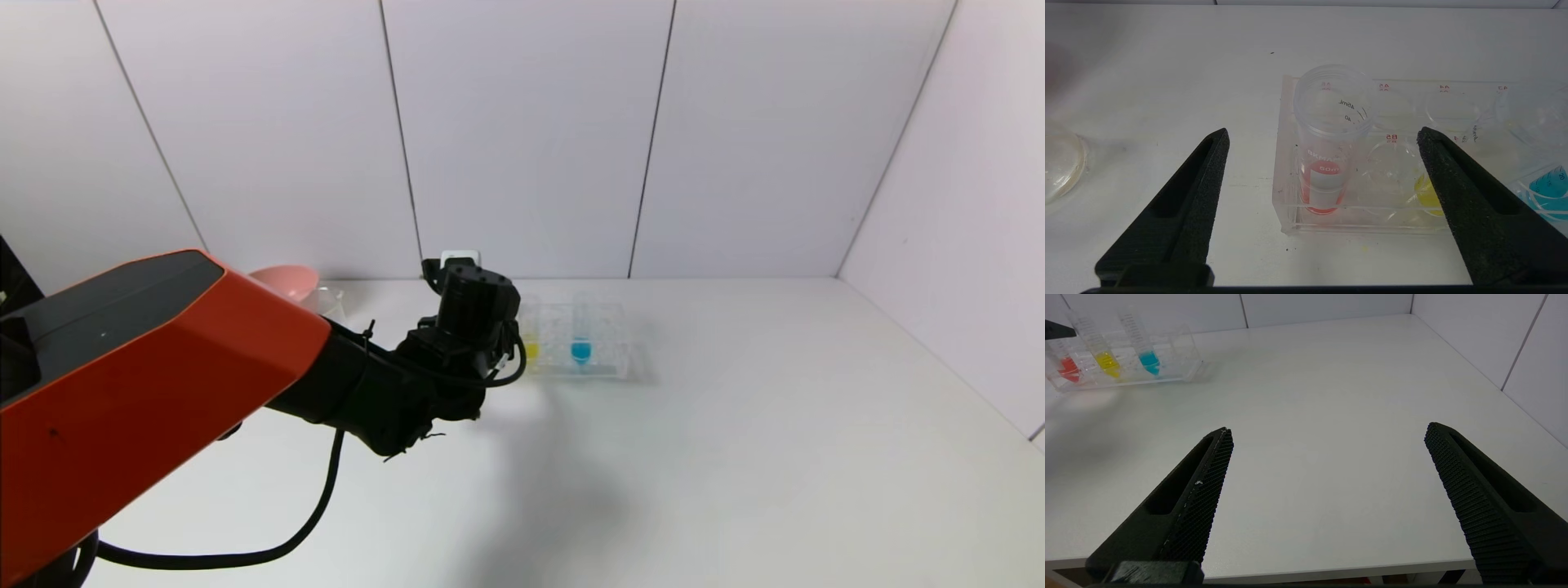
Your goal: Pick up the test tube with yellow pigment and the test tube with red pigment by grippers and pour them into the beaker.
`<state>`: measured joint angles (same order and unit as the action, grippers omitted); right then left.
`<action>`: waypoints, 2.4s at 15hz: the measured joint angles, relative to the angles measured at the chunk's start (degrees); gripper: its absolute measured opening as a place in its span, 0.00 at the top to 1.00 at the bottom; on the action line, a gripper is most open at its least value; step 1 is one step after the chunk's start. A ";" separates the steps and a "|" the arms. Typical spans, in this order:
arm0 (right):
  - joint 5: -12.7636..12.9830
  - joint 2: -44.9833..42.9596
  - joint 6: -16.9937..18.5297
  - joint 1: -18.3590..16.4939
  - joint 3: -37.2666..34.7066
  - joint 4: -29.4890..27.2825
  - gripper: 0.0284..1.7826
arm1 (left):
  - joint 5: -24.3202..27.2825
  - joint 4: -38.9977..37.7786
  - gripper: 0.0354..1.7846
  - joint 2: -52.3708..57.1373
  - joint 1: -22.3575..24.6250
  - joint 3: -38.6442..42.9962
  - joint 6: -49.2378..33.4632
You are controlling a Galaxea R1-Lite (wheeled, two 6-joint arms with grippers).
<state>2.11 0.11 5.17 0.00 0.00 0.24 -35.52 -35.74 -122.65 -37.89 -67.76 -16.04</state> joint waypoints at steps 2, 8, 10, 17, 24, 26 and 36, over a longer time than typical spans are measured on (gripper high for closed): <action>0.00 0.00 0.00 0.00 0.00 0.00 0.04 | 0.06 0.00 0.30 -0.06 0.00 -0.07 0.00; 0.01 0.00 0.00 0.00 0.00 0.00 0.04 | 0.02 0.07 0.78 0.00 -0.21 -0.29 0.94; 0.00 0.00 0.00 0.00 0.00 -0.02 0.04 | 0.05 0.09 0.78 0.22 -0.30 -1.04 2.24; 0.00 0.00 0.00 0.00 0.00 -0.02 0.04 | 0.55 0.44 0.78 5.18 -0.41 -3.50 5.66; 0.01 0.00 -0.02 0.00 0.00 0.00 0.04 | 4.90 5.68 0.78 14.35 0.40 -0.24 6.81; 0.01 0.00 -0.02 0.00 0.00 0.00 0.04 | 9.20 9.67 0.78 19.70 2.01 3.75 7.84; 0.01 0.00 -0.02 0.00 0.00 0.00 0.04 | 49.25 16.13 0.78 40.53 40.14 23.03 26.81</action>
<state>2.12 0.11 5.14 0.00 0.00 0.24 13.73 -19.61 -82.12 2.26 -44.73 10.76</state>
